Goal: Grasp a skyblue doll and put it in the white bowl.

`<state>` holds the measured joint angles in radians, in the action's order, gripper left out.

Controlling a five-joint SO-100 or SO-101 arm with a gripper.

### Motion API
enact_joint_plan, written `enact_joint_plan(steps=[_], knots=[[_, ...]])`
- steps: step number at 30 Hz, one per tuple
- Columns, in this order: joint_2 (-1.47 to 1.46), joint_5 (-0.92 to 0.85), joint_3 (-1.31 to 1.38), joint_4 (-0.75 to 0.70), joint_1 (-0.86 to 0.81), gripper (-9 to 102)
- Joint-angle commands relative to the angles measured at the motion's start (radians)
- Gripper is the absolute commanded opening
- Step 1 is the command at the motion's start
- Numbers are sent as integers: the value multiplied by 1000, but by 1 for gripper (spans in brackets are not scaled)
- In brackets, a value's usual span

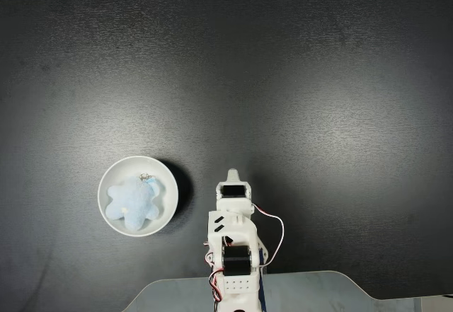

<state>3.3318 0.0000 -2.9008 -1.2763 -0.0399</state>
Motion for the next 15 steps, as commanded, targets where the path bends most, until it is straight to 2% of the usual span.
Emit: enact_joint_plan(steps=[1, 15], knots=[[6, 9, 6, -3, 9, -1], [6, 9, 6, -3, 6, -1]])
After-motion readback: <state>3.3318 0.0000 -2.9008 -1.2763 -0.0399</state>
